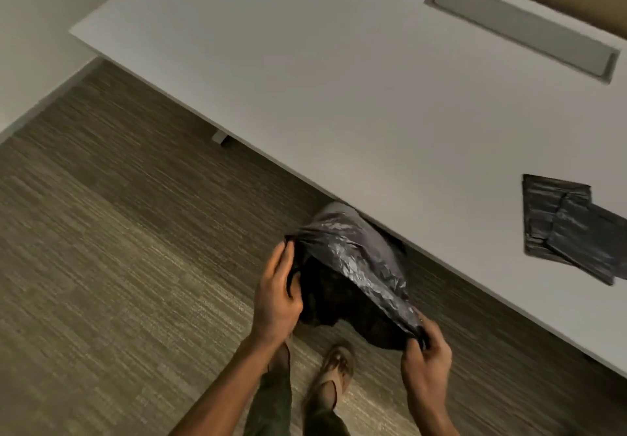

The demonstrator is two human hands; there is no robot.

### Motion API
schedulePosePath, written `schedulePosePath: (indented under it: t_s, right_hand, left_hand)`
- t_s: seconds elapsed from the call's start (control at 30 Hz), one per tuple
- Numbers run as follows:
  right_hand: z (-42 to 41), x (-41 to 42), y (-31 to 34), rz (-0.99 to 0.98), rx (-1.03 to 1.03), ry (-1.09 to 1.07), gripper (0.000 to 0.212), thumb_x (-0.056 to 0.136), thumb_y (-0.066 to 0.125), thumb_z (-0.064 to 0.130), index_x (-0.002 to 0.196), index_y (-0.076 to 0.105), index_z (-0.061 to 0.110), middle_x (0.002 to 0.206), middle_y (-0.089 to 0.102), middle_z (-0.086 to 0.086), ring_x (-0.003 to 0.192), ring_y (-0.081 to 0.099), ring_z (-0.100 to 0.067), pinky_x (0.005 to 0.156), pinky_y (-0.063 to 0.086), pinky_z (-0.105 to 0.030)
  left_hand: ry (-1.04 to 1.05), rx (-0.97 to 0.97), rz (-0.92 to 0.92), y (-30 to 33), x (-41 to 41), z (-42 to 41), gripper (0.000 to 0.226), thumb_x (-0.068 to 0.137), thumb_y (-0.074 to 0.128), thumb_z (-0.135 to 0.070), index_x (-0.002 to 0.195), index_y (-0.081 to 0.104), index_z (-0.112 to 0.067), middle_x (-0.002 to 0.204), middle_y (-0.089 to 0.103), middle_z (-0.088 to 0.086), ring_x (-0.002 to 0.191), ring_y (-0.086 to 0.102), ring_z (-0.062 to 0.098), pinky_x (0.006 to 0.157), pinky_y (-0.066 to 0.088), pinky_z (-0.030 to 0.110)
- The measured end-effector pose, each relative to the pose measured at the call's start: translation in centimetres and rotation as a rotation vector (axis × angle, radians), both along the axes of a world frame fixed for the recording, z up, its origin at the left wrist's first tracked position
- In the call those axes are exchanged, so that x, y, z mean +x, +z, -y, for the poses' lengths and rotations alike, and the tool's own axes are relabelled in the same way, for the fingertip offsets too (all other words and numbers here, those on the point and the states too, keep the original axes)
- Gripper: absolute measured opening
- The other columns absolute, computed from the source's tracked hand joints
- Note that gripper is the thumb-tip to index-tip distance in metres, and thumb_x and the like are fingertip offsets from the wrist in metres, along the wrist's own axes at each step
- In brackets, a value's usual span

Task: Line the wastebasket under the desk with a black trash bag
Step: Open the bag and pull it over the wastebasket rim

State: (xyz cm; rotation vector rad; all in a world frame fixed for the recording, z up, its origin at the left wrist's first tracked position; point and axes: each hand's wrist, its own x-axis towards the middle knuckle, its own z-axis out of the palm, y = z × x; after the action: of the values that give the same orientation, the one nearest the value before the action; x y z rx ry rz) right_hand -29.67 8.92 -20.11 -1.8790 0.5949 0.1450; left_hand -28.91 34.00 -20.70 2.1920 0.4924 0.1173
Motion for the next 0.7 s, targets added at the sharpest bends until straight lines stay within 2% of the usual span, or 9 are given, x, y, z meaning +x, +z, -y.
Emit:
schedulePosePath:
  t_s: [0.07,0.1,0.2,0.23,0.37,0.47,0.53,0.6,0.7]
  right_hand:
    - [-0.5,1.2,-3.8,-0.016,-0.067,0.051,0.052,0.084,0.057,-0.021,0.114,0.07,0.02,0.105,0.066,0.003,0.1,0.064,-0.01,0.077,0.049,-0.003]
    - [-0.7,1.9,-5.9,-0.037,-0.093,0.061,0.05,0.084,0.058,-0.02,0.117,0.071,0.015,0.105,0.066,0.002,0.098,0.063,-0.011,0.077,0.048,-0.003]
    - [-0.4,3.7,-12.8,-0.158,-0.123,0.064,0.043,0.087,0.059,-0.013,0.126,0.069,0.003,0.115,0.07,-0.012,0.102,0.066,-0.027,0.086,0.054,-0.032]
    - [-0.2,4.1,-15.0,-0.211,-0.125,0.06,0.042,0.089,0.059,-0.01,0.129,0.068,0.002,0.118,0.071,-0.015,0.105,0.067,-0.03,0.087,0.054,-0.036]
    - [0.4,4.7,-21.2,-0.246,-0.131,0.128,0.044,0.09,0.056,-0.009,0.126,0.072,0.01,0.112,0.076,-0.013,0.102,0.069,-0.027,0.079,0.05,-0.029]
    - [1.3,4.4,-22.7,-0.291,-0.081,0.119,0.04,0.091,0.059,-0.008,0.112,0.075,0.021,0.108,0.077,-0.004,0.104,0.07,-0.023,0.081,0.051,-0.027]
    - [1.7,3.4,-22.4,-0.319,-0.024,0.141,0.031,0.093,0.065,-0.004,0.104,0.077,0.023,0.101,0.08,0.002,0.1,0.073,-0.016,0.083,0.055,-0.028]
    - [1.8,2.3,-21.4,-0.336,0.045,0.178,0.026,0.091,0.07,-0.003,0.102,0.079,0.019,0.097,0.082,0.004,0.095,0.076,-0.013,0.083,0.06,-0.031]
    - [2.0,1.7,-20.3,-0.319,0.144,0.138,0.036,0.083,0.072,-0.015,0.099,0.078,0.015,0.1,0.082,0.002,0.09,0.078,-0.008,0.073,0.061,-0.018]
  left_hand:
    - [-0.019,-0.039,-0.069,-4.2,1.7,-0.2,0.061,0.095,0.062,0.0,0.153,0.044,-0.007,0.158,0.046,0.014,0.148,0.042,0.028,0.12,0.041,0.042]
    - [-0.022,-0.06,-0.104,-6.4,2.6,-0.4,0.061,0.096,0.061,0.0,0.153,0.045,-0.008,0.159,0.046,0.013,0.149,0.042,0.028,0.12,0.042,0.043]
    - [0.002,-0.082,-0.223,-13.0,4.8,-1.0,0.06,0.096,0.058,0.001,0.154,0.045,-0.009,0.16,0.044,0.009,0.149,0.041,0.024,0.122,0.04,0.038]
    - [0.008,-0.086,-0.266,-14.9,5.3,-1.1,0.06,0.095,0.057,0.003,0.153,0.046,-0.009,0.159,0.045,0.008,0.148,0.044,0.023,0.121,0.039,0.033]
    - [-0.014,-0.081,-0.384,-21.1,6.6,-1.6,0.047,0.092,0.052,0.004,0.137,0.06,-0.005,0.139,0.057,0.011,0.129,0.058,0.029,0.109,0.051,0.034]
    - [0.056,-0.092,-0.418,-23.4,6.4,-2.2,0.044,0.089,0.054,0.004,0.131,0.062,-0.005,0.135,0.055,0.011,0.123,0.059,0.032,0.098,0.05,0.029]
    - [0.131,-0.115,-0.366,-23.6,5.6,-2.8,0.055,0.088,0.057,0.007,0.141,0.058,-0.008,0.146,0.051,0.01,0.134,0.053,0.03,0.107,0.045,0.029]
    - [0.222,-0.126,-0.301,-23.0,4.3,-3.3,0.065,0.086,0.06,0.01,0.148,0.052,-0.008,0.154,0.049,0.011,0.142,0.049,0.029,0.116,0.045,0.04]
    - [0.299,-0.15,-0.265,-21.7,2.6,-3.5,0.066,0.086,0.061,0.011,0.149,0.052,-0.008,0.154,0.052,0.009,0.142,0.051,0.027,0.115,0.044,0.035]
